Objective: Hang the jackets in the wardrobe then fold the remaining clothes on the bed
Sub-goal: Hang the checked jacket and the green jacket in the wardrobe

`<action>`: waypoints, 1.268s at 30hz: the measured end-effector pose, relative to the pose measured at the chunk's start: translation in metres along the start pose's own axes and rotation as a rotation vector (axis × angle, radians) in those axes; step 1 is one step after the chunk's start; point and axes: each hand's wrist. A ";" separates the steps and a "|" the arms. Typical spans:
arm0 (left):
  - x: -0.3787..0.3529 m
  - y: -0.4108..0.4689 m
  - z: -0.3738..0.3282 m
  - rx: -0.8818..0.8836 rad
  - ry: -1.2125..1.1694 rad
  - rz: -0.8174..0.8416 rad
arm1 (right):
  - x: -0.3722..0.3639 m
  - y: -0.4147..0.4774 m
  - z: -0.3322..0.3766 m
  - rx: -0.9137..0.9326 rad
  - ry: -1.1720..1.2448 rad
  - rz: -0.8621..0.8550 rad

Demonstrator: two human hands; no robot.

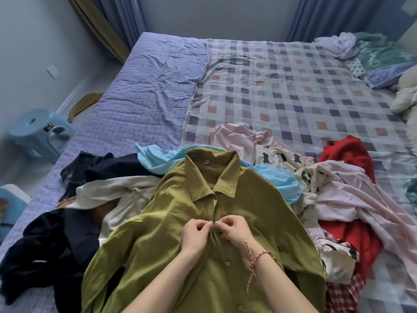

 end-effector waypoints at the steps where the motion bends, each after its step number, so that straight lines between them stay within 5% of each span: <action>1: 0.000 -0.001 0.001 0.023 -0.045 0.009 | 0.002 -0.003 -0.001 -0.042 0.093 0.012; 21: 0.013 0.015 0.005 -0.066 -0.048 0.258 | -0.012 -0.013 -0.007 -0.107 0.309 -0.027; 26: 0.012 0.009 0.007 -0.265 0.122 0.107 | -0.019 -0.017 -0.003 -0.133 0.326 -0.068; 32: 0.007 -0.002 0.009 -0.430 0.162 0.017 | -0.031 -0.012 -0.004 -0.152 0.124 -0.354; 38: 0.008 0.002 0.011 -0.411 0.071 -0.004 | -0.028 -0.012 -0.004 -0.152 0.162 -0.224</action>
Point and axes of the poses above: each hand's wrist, its own y-axis towards the middle knuckle, its own x-axis out of the back of the hand, z = x × y, and after that the axes turned 12 degrees about -z, right-handed
